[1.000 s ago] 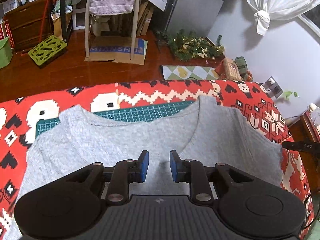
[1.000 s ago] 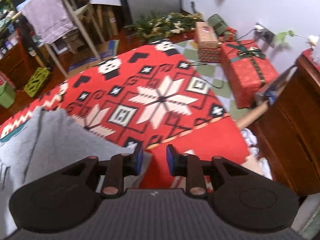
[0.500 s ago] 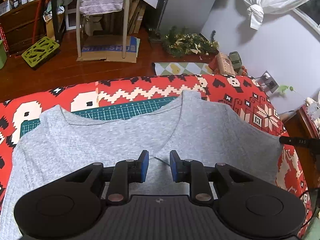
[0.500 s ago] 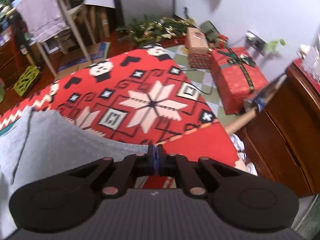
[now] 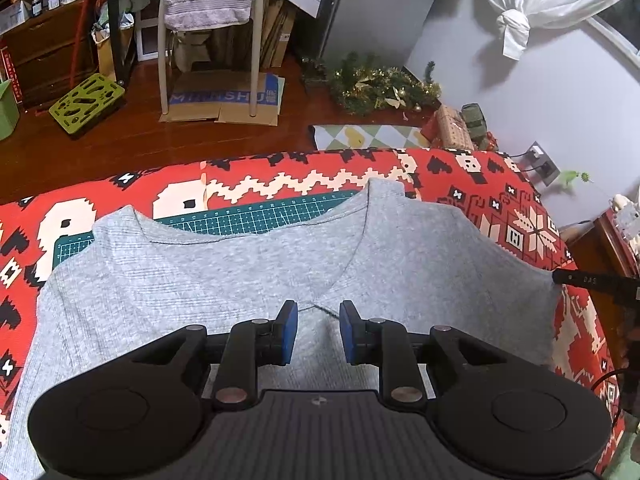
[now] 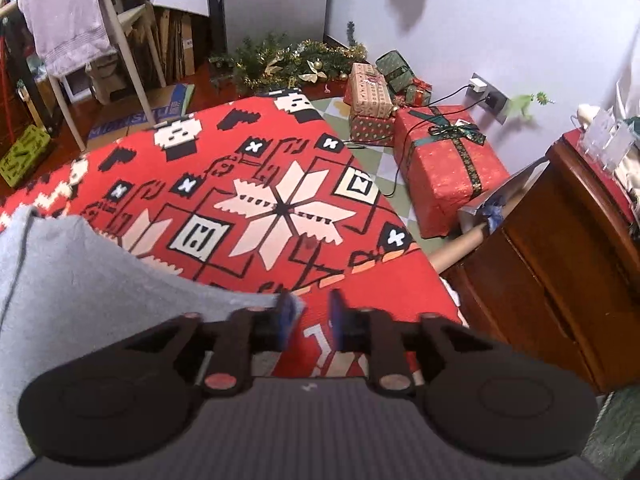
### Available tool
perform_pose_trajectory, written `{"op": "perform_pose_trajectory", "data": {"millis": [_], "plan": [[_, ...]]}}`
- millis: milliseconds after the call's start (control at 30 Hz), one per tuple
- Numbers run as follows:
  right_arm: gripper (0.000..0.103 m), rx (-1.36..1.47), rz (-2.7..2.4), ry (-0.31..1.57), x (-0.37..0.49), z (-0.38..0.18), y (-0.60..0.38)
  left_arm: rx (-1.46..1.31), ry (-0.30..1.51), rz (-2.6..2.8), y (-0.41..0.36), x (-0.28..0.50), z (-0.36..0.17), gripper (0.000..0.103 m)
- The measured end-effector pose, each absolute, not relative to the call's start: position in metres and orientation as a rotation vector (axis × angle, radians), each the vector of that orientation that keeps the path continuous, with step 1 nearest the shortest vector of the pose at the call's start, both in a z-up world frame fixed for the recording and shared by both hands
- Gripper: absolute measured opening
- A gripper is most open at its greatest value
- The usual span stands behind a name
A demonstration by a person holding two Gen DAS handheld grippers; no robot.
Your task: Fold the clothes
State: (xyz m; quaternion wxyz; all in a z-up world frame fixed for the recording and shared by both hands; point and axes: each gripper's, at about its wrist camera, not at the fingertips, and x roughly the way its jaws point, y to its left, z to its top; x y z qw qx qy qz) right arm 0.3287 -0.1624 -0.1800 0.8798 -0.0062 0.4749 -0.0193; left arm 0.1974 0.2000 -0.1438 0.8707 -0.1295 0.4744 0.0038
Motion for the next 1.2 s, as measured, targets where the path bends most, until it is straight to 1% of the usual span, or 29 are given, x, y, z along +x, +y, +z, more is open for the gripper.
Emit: {"op": "perform_pose_trajectory", "data": {"millis": [133, 333, 433, 633, 667, 733, 767, 1000, 1200], "plan": [[0.027, 0.063, -0.050, 0.975, 0.316, -0.167, -0.174, -0.277, 0.995, 0.013, 0.202, 0.193, -0.141, 0.022], [0.027, 0.211, -0.015, 1.048, 0.270, -0.156, -0.177, -0.295, 0.999, 0.017, 0.204, 0.183, -0.134, 0.022], [0.027, 0.218, 0.028, 1.086, 0.253, -0.161, -0.160, -0.302, 1.003, 0.018, 0.206, 0.177, -0.131, 0.022], [0.026, 0.236, 0.034, 1.106, 0.258, -0.173, -0.141, -0.250, 1.010, 0.002, 0.204, 0.167, -0.127, 0.022], [0.025, 0.226, 0.032, 1.111, 0.260, -0.174, -0.139, -0.243, 1.014, -0.002, 0.204, 0.166, -0.128, 0.022], [0.004, 0.217, 0.015, 1.126, 0.263, -0.177, -0.138, -0.241, 1.019, -0.005, 0.205, 0.164, -0.128, 0.022], [0.002, 0.219, 0.004, 1.129, 0.264, -0.177, -0.139, -0.241, 1.019, -0.003, 0.205, 0.162, -0.128, 0.022], [0.000, 0.221, -0.057, 1.149, 0.261, -0.177, -0.154, -0.253, 1.020, 0.030, 0.213, 0.151, -0.124, 0.022], [0.002, 0.177, -0.031, 1.152, 0.259, -0.176, -0.154, -0.304, 1.011, 0.108, 0.232, 0.131, -0.124, 0.022]]}}
